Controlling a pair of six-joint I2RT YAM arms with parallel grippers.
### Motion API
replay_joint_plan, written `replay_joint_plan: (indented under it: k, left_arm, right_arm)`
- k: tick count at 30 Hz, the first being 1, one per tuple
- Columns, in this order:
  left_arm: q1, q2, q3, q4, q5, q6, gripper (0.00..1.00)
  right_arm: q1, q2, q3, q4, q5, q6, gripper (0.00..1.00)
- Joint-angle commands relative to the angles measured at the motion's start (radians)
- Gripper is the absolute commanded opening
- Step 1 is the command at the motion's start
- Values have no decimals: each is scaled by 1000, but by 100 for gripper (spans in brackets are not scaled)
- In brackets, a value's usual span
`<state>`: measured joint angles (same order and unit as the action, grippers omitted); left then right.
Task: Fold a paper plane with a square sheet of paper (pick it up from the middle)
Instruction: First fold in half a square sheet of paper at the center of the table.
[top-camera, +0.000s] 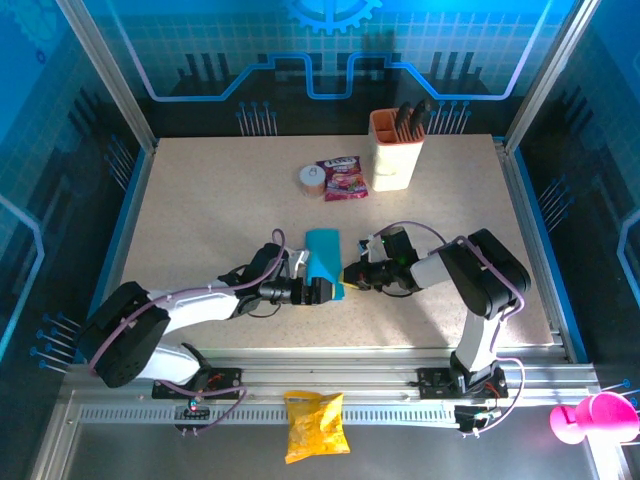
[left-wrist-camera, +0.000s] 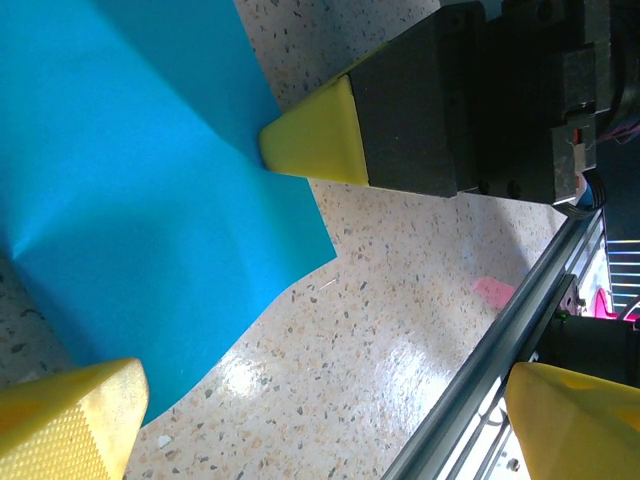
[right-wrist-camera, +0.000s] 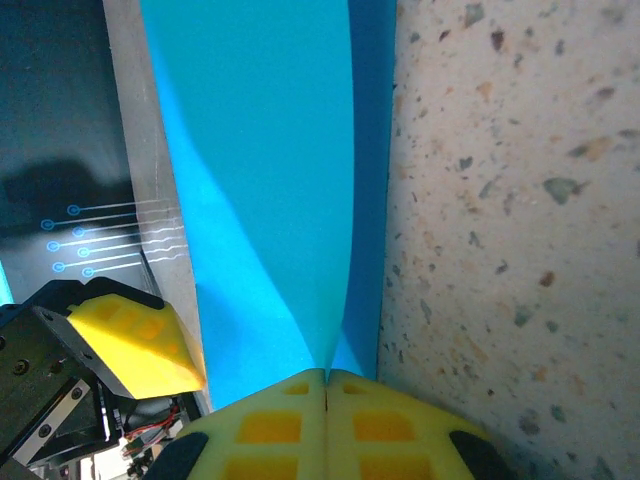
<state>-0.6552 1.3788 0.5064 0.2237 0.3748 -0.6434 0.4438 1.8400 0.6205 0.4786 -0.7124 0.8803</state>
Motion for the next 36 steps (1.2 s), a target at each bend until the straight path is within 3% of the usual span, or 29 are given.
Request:
replay_joint_plan:
  k: [1,36]
  left_arm:
    - [2,-55,16,-45,-2,46,93]
    - [-11,63,109,-70,24,86,93]
  right_arm:
    - [1,51,-16,11,39,-11,0]
    - [-8,100,-16,49,28,4,0]
